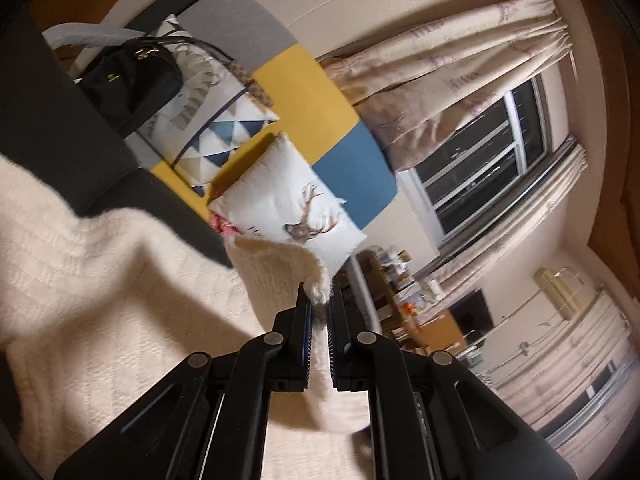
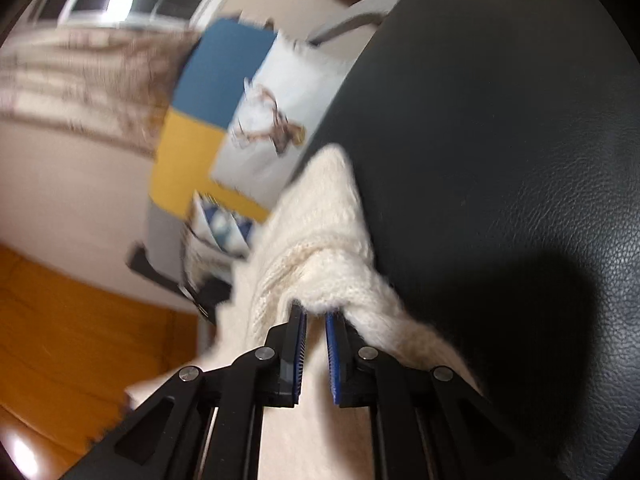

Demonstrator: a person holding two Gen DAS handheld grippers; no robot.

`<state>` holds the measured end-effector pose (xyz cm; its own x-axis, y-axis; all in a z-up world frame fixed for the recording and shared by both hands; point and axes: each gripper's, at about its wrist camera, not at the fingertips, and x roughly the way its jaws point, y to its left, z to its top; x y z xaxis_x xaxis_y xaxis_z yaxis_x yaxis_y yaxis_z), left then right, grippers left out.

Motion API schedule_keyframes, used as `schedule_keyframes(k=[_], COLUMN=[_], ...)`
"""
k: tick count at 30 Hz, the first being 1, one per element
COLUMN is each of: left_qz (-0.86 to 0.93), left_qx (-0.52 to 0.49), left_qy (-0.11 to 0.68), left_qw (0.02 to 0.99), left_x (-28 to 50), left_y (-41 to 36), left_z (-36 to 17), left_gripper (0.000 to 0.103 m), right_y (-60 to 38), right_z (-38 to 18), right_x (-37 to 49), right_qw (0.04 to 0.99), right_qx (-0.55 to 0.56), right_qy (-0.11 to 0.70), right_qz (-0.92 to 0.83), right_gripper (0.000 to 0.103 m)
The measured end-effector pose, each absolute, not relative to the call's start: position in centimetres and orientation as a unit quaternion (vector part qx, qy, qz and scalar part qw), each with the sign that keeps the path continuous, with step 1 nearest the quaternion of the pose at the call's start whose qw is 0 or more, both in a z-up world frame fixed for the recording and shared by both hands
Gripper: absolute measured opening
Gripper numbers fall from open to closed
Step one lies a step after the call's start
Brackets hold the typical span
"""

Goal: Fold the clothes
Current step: 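Lift the held sleeve with the left gripper and lay it across the body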

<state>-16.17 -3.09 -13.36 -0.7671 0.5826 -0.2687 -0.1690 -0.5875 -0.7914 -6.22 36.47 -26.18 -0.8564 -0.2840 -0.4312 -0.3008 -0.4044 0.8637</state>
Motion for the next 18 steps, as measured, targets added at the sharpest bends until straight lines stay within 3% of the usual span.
schedule_keyframes(k=[6, 11, 18], left_qz=[0.864, 0.861, 0.856], left_qx=[-0.294, -0.306, -0.255], left_qy=[-0.363, -0.363, -0.393], left_qw=[0.189, 0.182, 0.218], left_x=[-15.5, -15.1, -15.3], left_y=[-3.0, -3.3, -3.5], left_z=[-16.6, -18.1, -13.7], left_gripper=[0.007, 0.007, 0.007], right_y=[37.3, 36.1, 34.9], right_z=[-26.0, -25.9, -25.5], right_x=[-3.9, -3.7, -5.5], right_qw=[0.036, 0.021, 0.026], right_qx=[-0.214, -0.258, -0.303], right_qy=[0.552, 0.539, 0.523], right_qz=[0.805, 0.801, 0.796], right_gripper=[0.009, 0.009, 0.009])
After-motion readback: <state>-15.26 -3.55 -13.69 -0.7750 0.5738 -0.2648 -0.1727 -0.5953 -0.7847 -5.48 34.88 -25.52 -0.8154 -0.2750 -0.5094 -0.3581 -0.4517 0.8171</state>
